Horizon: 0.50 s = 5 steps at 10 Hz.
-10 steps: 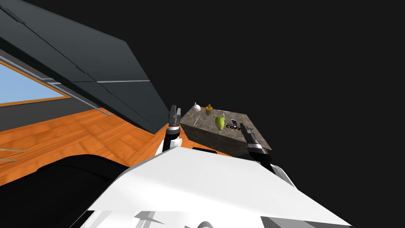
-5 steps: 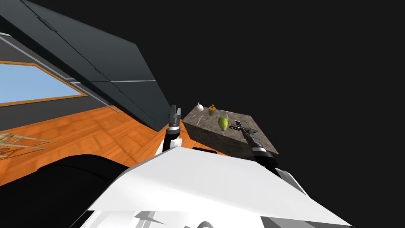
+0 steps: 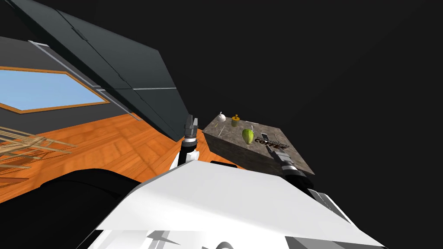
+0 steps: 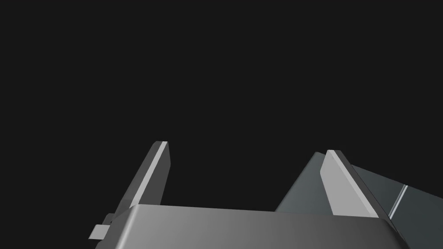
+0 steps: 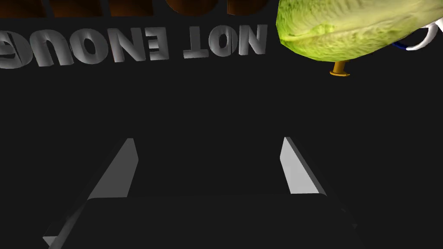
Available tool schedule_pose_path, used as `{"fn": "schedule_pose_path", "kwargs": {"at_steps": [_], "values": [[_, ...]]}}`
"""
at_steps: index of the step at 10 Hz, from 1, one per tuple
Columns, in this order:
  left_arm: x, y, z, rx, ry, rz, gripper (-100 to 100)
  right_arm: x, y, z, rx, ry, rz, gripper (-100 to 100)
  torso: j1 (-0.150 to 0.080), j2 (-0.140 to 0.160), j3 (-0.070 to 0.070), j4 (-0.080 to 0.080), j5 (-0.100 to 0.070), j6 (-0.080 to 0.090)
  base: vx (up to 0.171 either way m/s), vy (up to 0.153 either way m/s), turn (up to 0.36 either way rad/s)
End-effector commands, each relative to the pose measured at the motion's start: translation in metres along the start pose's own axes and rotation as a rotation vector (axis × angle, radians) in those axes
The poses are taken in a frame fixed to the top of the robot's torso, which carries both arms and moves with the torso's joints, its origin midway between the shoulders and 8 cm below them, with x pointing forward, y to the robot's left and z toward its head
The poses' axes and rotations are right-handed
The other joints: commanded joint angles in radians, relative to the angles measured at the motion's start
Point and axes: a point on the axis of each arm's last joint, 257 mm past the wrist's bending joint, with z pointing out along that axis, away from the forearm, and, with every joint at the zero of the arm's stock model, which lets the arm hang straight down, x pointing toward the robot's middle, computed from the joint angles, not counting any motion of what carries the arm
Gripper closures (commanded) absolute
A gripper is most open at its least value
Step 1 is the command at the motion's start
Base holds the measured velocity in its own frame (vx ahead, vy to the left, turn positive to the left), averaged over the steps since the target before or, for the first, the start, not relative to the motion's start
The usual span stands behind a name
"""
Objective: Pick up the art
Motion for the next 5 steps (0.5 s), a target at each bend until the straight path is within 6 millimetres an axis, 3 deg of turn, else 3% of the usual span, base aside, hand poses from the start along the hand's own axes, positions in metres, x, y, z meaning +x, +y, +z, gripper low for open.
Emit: {"fn": "schedule_pose_path", "kwargs": {"at_steps": [1,3,4,5], "values": [[0.000,0.000,0.000,0.000,0.000,0.000,0,0.016,-0.023,-0.004,0.027,0.066,-0.125,-100,0.000,0.000,0.000,0.000,0.000,0.000,-0.001,0.051,0.150],[0.000,0.000,0.000,0.000,0.000,0.000,0,0.035,-0.054,-0.011,0.049,0.149,-0.285,-100,0.001,0.000,0.000,0.000,0.000,0.000,0.004,0.064,0.121],[0.000,0.000,0.000,0.000,0.000,0.000,0,0.035,-0.054,-0.011,0.047,0.150,-0.289,-100,0.001,-0.001,0.000,0.000,0.000,0.000,0.007,0.048,0.034],[0.000,0.000,0.000,0.000,0.000,0.000,0,0.042,-0.069,-0.014,0.052,0.190,-0.371,-100,0.001,0.000,0.000,0.000,0.000,0.000,0.009,0.047,0.061]]}}
